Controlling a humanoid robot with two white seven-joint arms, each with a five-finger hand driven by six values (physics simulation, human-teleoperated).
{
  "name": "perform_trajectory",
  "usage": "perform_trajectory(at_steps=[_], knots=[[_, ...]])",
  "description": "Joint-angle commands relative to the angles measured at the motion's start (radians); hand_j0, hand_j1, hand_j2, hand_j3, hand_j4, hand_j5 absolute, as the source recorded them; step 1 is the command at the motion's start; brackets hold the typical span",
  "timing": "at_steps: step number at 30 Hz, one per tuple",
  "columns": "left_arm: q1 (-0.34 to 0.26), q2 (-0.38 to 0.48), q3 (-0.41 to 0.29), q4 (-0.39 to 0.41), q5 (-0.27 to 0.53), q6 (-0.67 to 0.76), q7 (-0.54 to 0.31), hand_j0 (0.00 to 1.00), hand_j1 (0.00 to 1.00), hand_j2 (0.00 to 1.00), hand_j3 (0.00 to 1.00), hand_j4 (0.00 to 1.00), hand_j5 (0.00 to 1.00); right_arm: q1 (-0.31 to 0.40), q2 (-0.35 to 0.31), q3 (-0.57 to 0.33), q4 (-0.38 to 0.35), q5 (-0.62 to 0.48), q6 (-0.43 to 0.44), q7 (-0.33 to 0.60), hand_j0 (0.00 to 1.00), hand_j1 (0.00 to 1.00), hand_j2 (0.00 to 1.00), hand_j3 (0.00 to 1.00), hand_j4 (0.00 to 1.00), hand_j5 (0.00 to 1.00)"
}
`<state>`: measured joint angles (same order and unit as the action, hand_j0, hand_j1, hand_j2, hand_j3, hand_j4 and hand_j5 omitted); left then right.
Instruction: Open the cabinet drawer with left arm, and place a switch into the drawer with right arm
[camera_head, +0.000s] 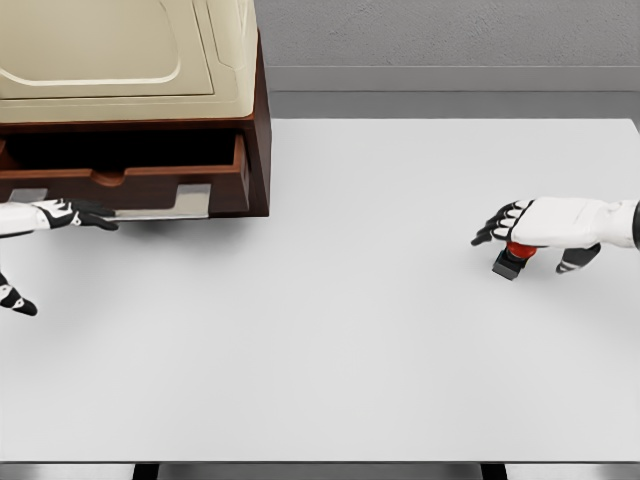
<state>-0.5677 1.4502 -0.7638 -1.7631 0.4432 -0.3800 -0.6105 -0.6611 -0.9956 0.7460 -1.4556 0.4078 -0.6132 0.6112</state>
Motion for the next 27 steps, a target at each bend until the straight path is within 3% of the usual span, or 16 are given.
perform_trajectory(at_steps=[1,27], knots=[[0.0,0.021,-0.006,0.001,0.009,-0.025,0.0,1.0,1.0,1.0,1.0,1.0,1.0,-0.002,0.005,0.0,0.006,0.002,0.002,0.0,1.0,1.0,1.0,1.0,1.0,1.0],[0.0,0.137,-0.08,0.001,0.083,-0.185,0.0,1.0,1.0,1.0,1.0,1.0,1.0,-0.002,0.011,-0.007,0.012,0.002,0.002,0.0,0.89,0.89,0.89,0.89,0.89,0.89]])
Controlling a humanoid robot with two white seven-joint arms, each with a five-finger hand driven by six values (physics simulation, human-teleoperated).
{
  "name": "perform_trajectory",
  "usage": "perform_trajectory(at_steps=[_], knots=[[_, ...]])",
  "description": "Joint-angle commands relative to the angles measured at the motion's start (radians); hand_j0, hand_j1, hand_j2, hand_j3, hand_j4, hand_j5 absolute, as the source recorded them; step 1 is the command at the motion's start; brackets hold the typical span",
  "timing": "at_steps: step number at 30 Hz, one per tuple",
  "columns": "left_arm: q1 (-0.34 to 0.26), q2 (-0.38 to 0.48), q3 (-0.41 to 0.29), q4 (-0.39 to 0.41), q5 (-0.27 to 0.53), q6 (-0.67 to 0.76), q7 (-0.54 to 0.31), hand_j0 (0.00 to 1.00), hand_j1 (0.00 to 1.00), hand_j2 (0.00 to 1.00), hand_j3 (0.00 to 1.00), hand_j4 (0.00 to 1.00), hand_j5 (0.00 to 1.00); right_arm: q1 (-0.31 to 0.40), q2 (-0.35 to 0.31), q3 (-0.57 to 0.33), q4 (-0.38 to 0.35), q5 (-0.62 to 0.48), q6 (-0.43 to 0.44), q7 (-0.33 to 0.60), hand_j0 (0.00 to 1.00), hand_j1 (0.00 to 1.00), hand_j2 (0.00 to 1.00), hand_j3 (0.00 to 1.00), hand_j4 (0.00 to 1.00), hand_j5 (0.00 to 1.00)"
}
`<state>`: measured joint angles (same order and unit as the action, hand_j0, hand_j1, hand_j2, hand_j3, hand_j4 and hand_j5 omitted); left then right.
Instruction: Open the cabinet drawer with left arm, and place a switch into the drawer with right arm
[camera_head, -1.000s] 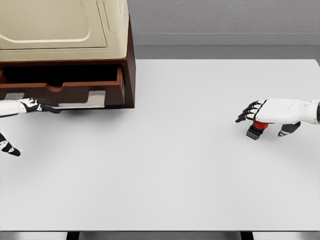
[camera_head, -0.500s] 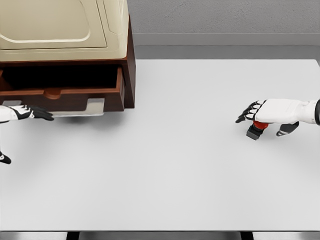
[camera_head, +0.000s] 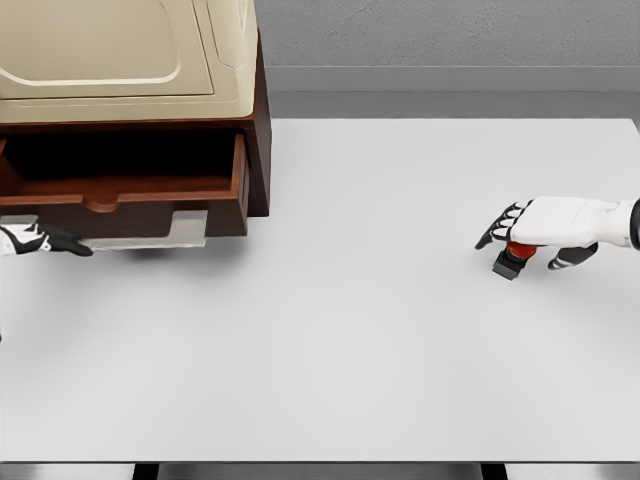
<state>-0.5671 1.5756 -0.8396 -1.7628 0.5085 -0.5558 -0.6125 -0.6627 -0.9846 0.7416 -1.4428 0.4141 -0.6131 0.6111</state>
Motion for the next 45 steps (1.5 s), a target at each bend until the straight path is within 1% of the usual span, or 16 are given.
perform_trajectory(at_steps=[1,3,10,12,14,19,22,23,24,27,29,30,32,35,42,45], knots=[[0.0,0.014,-0.004,0.0,0.027,-0.009,0.002,1.0,1.0,1.0,1.0,1.0,1.0,0.0,-0.002,-0.002,-0.001,-0.004,0.002,0.0,0.88,0.88,0.88,0.88,0.88,0.88],[-0.002,0.015,-0.003,0.0,0.03,-0.009,0.002,1.0,1.0,1.0,1.0,1.0,1.0,-0.002,-0.002,-0.005,-0.001,-0.003,0.002,0.0,0.87,0.87,0.87,0.87,0.87,0.87],[-0.011,0.023,0.013,0.0,0.122,-0.01,0.002,1.0,1.0,1.0,1.0,1.0,1.0,0.0,-0.002,-0.001,-0.008,-0.003,0.002,0.0,0.88,0.88,0.88,0.88,0.88,0.88],[-0.013,0.023,0.014,0.0,0.127,-0.01,0.002,1.0,1.0,1.0,1.0,1.0,1.0,0.0,0.0,-0.001,-0.01,-0.003,0.002,0.0,0.87,0.87,0.87,0.87,0.87,0.87],[-0.016,0.026,0.014,0.0,0.145,-0.01,0.002,1.0,1.0,1.0,1.0,1.0,1.0,0.0,0.0,-0.001,-0.008,-0.003,0.002,0.0,0.84,0.84,0.84,0.84,0.84,0.84],[-0.019,0.04,0.028,0.0,0.196,-0.026,0.002,1.0,1.0,1.0,1.0,1.0,1.0,0.005,0.003,0.001,-0.016,-0.003,0.002,0.0,0.84,0.84,0.84,0.84,0.84,0.84],[-0.033,0.046,0.037,0.0,0.252,-0.018,0.002,1.0,1.0,1.0,1.0,1.0,1.0,0.005,0.003,0.001,-0.018,-0.003,0.002,0.0,0.82,0.82,0.82,0.82,0.82,0.82],[-0.036,0.046,0.051,0.0,0.268,-0.001,0.002,1.0,1.0,1.0,1.0,1.0,1.0,0.005,0.003,0.001,-0.018,-0.003,0.002,0.0,0.78,0.78,0.78,0.78,0.78,0.78],[-0.04,0.044,0.068,0.0,0.275,0.025,0.002,1.0,1.0,1.0,1.0,1.0,1.0,0.005,0.003,0.001,-0.018,-0.003,0.002,0.0,0.77,0.77,0.77,0.77,0.77,0.77],[-0.048,0.02,0.112,0.0,0.283,0.109,0.002,1.0,1.0,1.0,1.0,1.0,1.0,0.003,0.004,0.001,-0.021,-0.003,0.002,0.0,0.78,0.78,0.78,0.78,0.78,0.78],[-0.048,-0.031,0.157,0.0,0.285,0.2,0.002,1.0,1.0,1.0,1.0,1.0,1.0,0.005,0.004,0.001,-0.021,-0.003,0.002,0.0,0.77,0.77,0.77,0.77,0.77,0.77],[-0.048,-0.054,0.165,0.0,0.283,0.237,0.002,1.0,1.0,1.0,1.0,1.0,1.0,0.005,0.004,0.001,-0.021,-0.003,0.002,0.0,0.76,0.76,0.76,0.76,0.76,0.76],[-0.051,-0.06,0.174,0.002,0.288,0.267,0.002,1.0,1.0,1.0,1.0,1.0,1.0,0.005,0.004,0.001,-0.021,-0.003,0.002,0.0,0.7,0.7,0.7,0.7,0.7,0.7],[-0.051,-0.06,0.177,0.002,0.288,0.287,0.002,1.0,1.0,1.0,1.0,1.0,1.0,0.006,0.004,0.002,-0.019,-0.003,0.002,0.0,0.66,0.66,0.66,0.66,0.66,0.66],[-0.051,-0.06,0.177,0.002,0.288,0.287,0.002,1.0,1.0,1.0,1.0,1.0,1.0,0.008,0.004,0.002,-0.019,-0.003,0.002,0.0,0.66,0.66,0.66,0.66,0.66,0.66],[-0.051,-0.06,0.177,0.002,0.288,0.287,0.002,1.0,1.0,1.0,1.0,1.0,1.0,0.008,0.004,0.001,-0.018,-0.003,0.002,0.0,0.71,0.71,0.71,0.71,0.71,0.71]])
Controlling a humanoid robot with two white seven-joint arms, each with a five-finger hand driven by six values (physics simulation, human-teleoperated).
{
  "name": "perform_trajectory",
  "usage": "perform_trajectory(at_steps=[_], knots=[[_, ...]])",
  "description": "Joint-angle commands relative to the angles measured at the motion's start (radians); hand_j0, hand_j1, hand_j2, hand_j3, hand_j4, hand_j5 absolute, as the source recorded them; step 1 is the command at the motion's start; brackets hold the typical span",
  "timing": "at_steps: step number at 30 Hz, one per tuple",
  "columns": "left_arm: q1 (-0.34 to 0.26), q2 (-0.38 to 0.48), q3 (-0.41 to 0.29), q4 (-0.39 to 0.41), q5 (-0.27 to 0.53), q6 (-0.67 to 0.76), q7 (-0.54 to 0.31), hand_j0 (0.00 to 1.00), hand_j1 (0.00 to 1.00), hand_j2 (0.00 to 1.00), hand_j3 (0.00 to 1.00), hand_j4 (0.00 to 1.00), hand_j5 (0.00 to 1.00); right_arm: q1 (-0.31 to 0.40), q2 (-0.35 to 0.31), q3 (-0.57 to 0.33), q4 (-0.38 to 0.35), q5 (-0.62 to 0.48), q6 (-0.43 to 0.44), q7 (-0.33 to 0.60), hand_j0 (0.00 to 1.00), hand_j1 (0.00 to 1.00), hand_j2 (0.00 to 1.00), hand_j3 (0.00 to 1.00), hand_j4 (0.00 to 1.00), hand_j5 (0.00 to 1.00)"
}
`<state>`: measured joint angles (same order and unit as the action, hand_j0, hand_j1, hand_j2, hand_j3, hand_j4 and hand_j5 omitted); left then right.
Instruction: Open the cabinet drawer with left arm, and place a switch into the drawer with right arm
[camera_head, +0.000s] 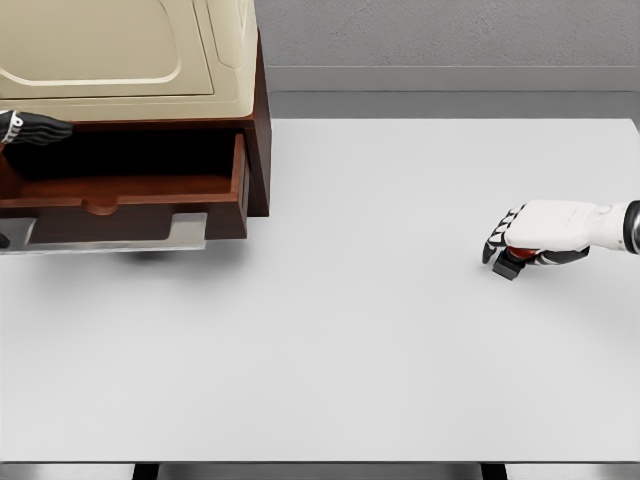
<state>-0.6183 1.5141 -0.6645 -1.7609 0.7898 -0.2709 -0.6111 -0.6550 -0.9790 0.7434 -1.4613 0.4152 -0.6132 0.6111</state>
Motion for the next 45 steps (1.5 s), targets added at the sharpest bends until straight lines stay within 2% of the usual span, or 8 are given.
perform_trajectory(at_steps=[1,3,6,17,20,31,41,45], knots=[[0.0,0.0,0.002,0.0,0.006,0.002,0.0,1.0,1.0,1.0,1.0,1.0,1.0,0.0,-0.001,-0.001,-0.001,-0.004,0.002,0.0,0.72,0.72,0.72,0.72,0.72,0.72],[-0.001,0.0,0.002,0.0,0.006,0.002,0.0,1.0,1.0,1.0,1.0,1.0,1.0,0.0,-0.001,-0.001,-0.001,-0.004,0.002,0.0,0.74,0.74,0.74,0.74,0.74,0.74],[0.0,0.0,0.002,0.0,0.006,0.002,0.0,1.0,1.0,1.0,1.0,1.0,1.0,0.002,-0.001,0.001,0.001,-0.004,0.002,0.0,0.6,0.6,0.6,0.6,0.6,0.6],[-0.001,-0.003,0.002,0.0,0.006,0.002,0.0,1.0,1.0,1.0,1.0,1.0,1.0,0.006,0.0,-0.009,0.007,-0.012,0.002,0.0,0.43,0.43,0.43,0.43,0.43,0.43],[0.0,-0.003,0.002,0.0,0.006,0.001,0.0,1.0,1.0,1.0,1.0,1.0,1.0,0.003,0.013,-0.009,0.007,-0.019,0.002,0.0,0.25,0.25,0.25,0.25,0.25,0.25],[0.0,-0.005,0.002,-0.002,0.005,-0.001,0.0,1.0,1.0,1.0,1.0,1.0,1.0,-0.008,0.125,-0.125,0.041,-0.021,0.002,0.0,0.26,0.26,0.26,0.26,0.26,0.26],[-0.001,-0.005,0.002,-0.002,0.005,-0.002,0.0,1.0,1.0,1.0,1.0,1.0,1.0,-0.127,0.27,-0.148,0.045,-0.021,0.002,0.0,0.28,0.28,0.28,0.28,0.28,0.28],[0.0,-0.005,0.002,-0.002,0.003,-0.002,0.0,1.0,1.0,1.0,1.0,1.0,1.0,-0.144,0.296,-0.147,0.045,-0.021,0.002,0.0,0.18,0.18,0.18,0.18,0.18,0.18]])
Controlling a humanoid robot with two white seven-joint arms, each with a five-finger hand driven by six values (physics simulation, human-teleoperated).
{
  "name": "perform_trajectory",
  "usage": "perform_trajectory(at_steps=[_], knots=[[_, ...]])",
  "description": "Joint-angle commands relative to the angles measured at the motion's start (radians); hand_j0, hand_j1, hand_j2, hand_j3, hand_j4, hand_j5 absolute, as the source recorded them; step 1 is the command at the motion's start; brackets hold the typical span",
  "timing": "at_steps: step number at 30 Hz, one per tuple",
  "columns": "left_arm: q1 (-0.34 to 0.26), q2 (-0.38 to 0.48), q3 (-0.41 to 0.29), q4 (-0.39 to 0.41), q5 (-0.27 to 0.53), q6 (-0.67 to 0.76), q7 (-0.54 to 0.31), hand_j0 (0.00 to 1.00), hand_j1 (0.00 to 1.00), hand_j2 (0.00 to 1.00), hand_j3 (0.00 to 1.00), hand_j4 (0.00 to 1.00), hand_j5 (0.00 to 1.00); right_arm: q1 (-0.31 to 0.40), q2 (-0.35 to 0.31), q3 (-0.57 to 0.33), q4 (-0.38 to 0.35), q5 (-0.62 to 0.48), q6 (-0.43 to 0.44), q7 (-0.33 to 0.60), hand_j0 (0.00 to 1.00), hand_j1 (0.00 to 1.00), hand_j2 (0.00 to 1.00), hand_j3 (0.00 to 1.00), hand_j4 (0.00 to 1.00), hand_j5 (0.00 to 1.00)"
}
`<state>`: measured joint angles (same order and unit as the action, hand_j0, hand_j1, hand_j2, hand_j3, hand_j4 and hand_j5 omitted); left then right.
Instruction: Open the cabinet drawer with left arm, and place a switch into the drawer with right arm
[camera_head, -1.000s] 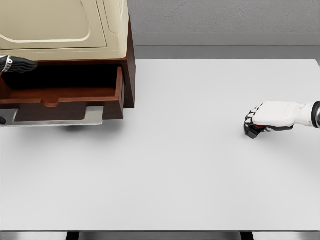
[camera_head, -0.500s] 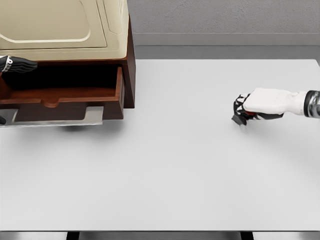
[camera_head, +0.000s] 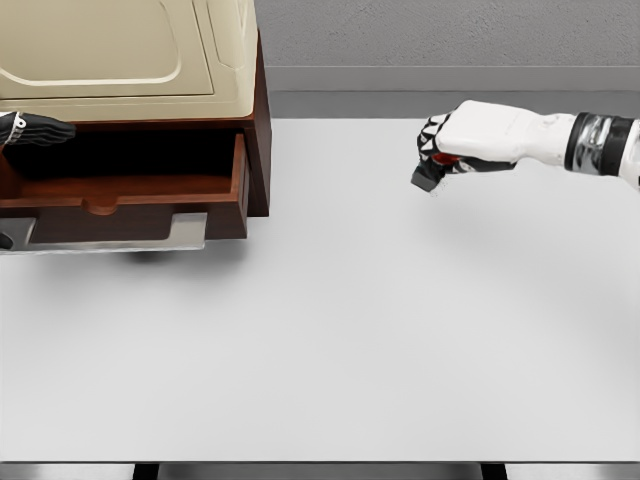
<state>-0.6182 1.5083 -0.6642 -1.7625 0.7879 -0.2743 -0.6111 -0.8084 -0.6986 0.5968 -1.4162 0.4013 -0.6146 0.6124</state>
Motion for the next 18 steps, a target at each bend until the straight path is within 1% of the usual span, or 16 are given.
perform_trajectory(at_steps=[1,2,5,7,9,10,13,16,17,18], knots=[[0.0,0.001,0.002,0.0,0.005,0.001,0.0,1.0,1.0,1.0,1.0,1.0,1.0,-0.002,0.027,0.001,0.0,-0.007,0.004,-0.002,0.18,0.18,0.18,0.18,0.18,0.18],[0.0,0.003,0.002,0.0,0.007,0.001,0.0,1.0,1.0,1.0,1.0,1.0,1.0,-0.006,0.036,0.001,0.0,-0.006,0.004,-0.002,0.18,0.18,0.18,0.18,0.18,0.18],[0.0,0.003,0.002,0.0,0.007,0.001,0.0,1.0,1.0,1.0,1.0,1.0,1.0,-0.034,0.097,0.001,0.025,-0.001,0.004,-0.002,0.19,0.19,0.19,0.19,0.19,0.19],[-0.002,0.003,0.002,0.001,0.005,0.001,0.0,1.0,1.0,1.0,1.0,1.0,1.0,-0.046,0.12,0.004,0.028,0.001,0.004,-0.002,0.2,0.2,0.2,0.2,0.2,0.2],[0.0,0.003,0.002,0.0,0.007,0.001,0.0,1.0,1.0,1.0,1.0,1.0,1.0,-0.083,0.136,0.061,0.026,-0.001,0.004,-0.002,0.2,0.2,0.2,0.2,0.2,0.2],[0.0,0.001,0.002,0.0,0.007,0.001,0.0,1.0,1.0,1.0,1.0,1.0,1.0,-0.092,0.14,0.078,0.022,-0.004,0.004,-0.002,0.2,0.2,0.2,0.2,0.2,0.2],[0.0,0.003,0.002,0.0,0.007,0.001,0.0,1.0,1.0,1.0,1.0,1.0,1.0,-0.149,0.172,0.133,0.02,-0.007,0.004,-0.002,0.22,0.22,0.22,0.22,0.22,0.22],[-0.002,0.001,0.002,0.0,0.007,0.003,0.0,1.0,1.0,1.0,1.0,1.0,1.0,-0.17,0.174,0.161,-0.023,-0.009,0.004,-0.002,0.22,0.22,0.22,0.22,0.22,0.22],[0.0,0.001,0.002,0.0,0.007,0.003,0.0,1.0,1.0,1.0,1.0,1.0,1.0,-0.172,0.174,0.163,-0.033,-0.013,0.004,-0.002,0.22,0.22,0.22,0.22,0.22,0.22],[0.0,0.001,0.002,0.0,0.007,0.003,0.0,1.0,1.0,1.0,1.0,1.0,1.0,-0.189,0.175,0.178,-0.035,-0.029,0.004,-0.002,0.22,0.22,0.22,0.22,0.22,0.22]])
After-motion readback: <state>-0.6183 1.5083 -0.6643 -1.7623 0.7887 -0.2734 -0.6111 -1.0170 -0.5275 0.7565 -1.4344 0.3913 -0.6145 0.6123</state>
